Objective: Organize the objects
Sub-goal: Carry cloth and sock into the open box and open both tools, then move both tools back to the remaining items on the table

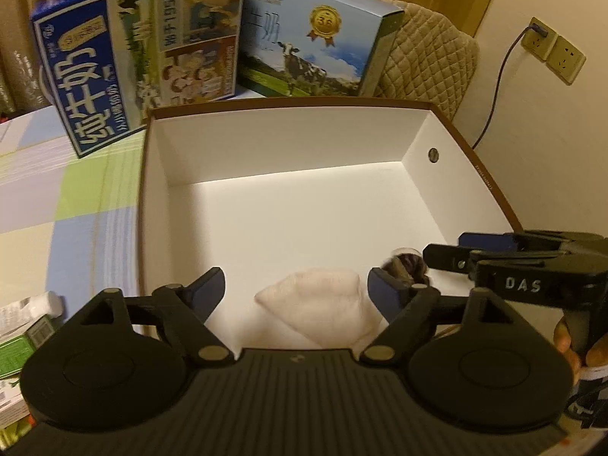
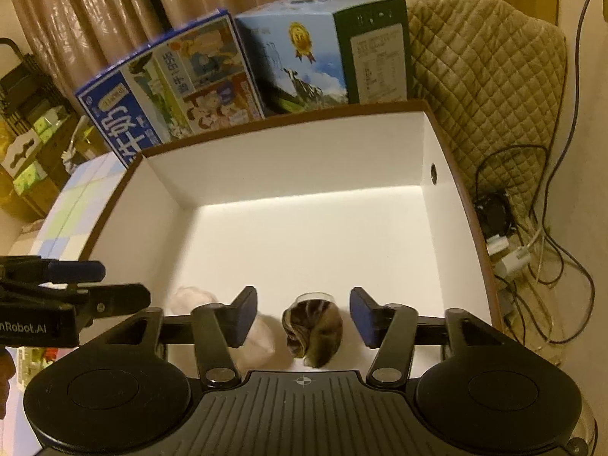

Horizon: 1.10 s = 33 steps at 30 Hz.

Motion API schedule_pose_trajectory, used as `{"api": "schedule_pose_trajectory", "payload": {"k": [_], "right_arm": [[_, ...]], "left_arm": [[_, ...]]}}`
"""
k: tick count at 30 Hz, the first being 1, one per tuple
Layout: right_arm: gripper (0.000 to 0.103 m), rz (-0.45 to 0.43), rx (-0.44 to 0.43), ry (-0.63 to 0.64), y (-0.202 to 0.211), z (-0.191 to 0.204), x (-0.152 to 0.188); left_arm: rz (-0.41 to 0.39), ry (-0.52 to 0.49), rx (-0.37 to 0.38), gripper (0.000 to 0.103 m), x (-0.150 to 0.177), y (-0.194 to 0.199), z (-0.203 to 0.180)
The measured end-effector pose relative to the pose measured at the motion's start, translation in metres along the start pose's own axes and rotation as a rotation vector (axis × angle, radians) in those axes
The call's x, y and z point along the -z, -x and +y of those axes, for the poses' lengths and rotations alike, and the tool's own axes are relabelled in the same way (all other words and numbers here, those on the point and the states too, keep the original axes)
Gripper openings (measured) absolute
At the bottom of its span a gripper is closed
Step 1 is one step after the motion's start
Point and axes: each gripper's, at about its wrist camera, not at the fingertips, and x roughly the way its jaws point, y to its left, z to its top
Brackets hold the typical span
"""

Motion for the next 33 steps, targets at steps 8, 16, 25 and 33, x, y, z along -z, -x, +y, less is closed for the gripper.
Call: {"api": "schedule_pose_trajectory", "payload": {"k": [8, 16, 25, 33], "right_arm": [[0.056, -0.012, -0.023, 0.000, 0.017, 0.009, 0.005], [0.057, -0.051, -0.036, -0.021, 0.044, 0.019, 0.015], [0.058, -0.081, -0.043, -0.049, 0.069, 0.035, 0.029], [0.058, -0.081, -0.049, -0.050, 0.082, 0.061, 0.051]], "left_arm": [[-0.014, 0.009, -0.033, 0.092, 0.006, 0.023, 0.010], [-0.042, 0.015, -0.038, 0.094, 0.013, 0.049, 0.016], [-0.069, 0.039, -0.024, 0.094, 0.033, 0.081, 0.026], [-0.081, 0.073, -0.036, 0.094, 0.057, 0.111, 0.049]]}}
